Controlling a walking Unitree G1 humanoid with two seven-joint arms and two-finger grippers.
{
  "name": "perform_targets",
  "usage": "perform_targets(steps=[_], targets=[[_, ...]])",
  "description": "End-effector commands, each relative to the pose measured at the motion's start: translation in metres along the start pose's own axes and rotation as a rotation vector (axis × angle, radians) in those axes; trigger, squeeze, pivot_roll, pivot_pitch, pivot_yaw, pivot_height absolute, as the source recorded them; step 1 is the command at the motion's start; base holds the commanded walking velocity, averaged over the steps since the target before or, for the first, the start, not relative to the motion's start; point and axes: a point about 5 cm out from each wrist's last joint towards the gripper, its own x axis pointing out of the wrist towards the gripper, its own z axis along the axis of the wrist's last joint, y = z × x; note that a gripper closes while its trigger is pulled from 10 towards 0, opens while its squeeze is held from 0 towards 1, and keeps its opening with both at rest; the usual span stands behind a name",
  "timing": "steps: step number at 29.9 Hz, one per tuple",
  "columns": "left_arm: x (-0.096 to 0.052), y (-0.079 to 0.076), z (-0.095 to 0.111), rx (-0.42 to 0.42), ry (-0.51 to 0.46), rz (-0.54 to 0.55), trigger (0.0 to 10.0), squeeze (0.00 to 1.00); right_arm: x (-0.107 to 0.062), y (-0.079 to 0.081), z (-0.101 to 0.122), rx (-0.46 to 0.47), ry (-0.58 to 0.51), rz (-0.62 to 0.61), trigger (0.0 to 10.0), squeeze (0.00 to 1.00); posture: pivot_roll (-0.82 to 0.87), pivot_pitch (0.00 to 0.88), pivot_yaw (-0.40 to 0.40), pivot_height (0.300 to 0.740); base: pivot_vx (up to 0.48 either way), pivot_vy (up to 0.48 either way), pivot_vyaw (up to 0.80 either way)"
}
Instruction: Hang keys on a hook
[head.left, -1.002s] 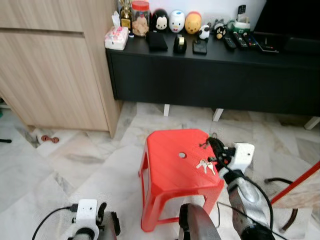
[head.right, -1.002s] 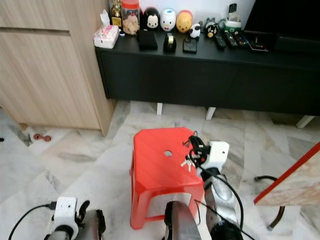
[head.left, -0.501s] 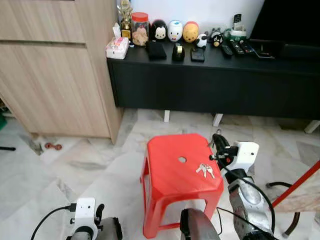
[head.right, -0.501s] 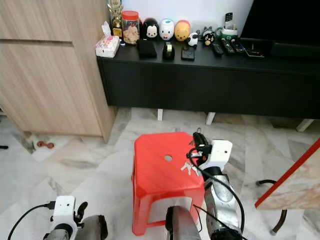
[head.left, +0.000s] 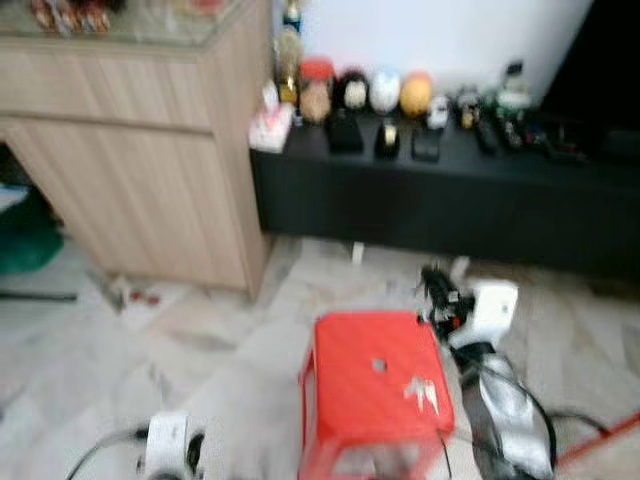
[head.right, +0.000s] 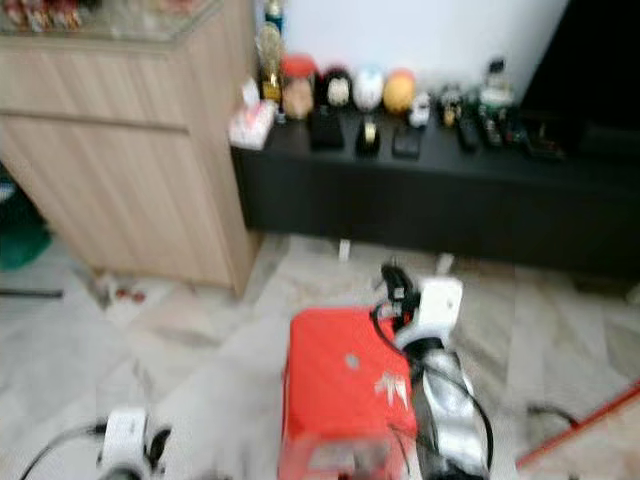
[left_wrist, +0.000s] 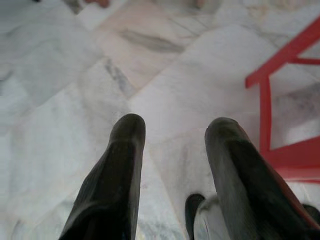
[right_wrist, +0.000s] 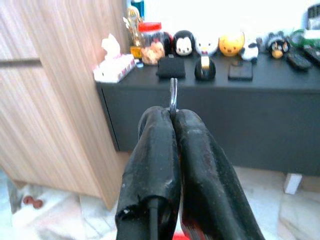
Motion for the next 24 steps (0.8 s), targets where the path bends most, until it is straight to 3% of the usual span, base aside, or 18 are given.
perform_targets(steps=[1,14,24], targets=[[-0.006,0.006,-0.014,-0.025,0.059,0.03,10.0,0.0,-0.007,-0.007,0.001,0.011,0.001,-0.042,10.0,0.0,0.0,0.0,-0.065,0.74,0.0,0.0,0.0],[-0.013,0.006,-0.029,-0.04,0.121,0.024,10.0,0.0,-0.009,-0.013,-0.001,0.03,0.006,-0.127,10.0,0.0,-0.02,0.0,-0.053,0.74,0.0,0.0,0.0],[-0.011,0.005,-0.026,-0.029,0.121,0.009,10.0,0.0,-0.015,-0.027,-0.014,0.027,0.051,-0.194,10.0,0.0,-0.03,0.0,-0.038,0.74,-0.299,0.0,0.0]])
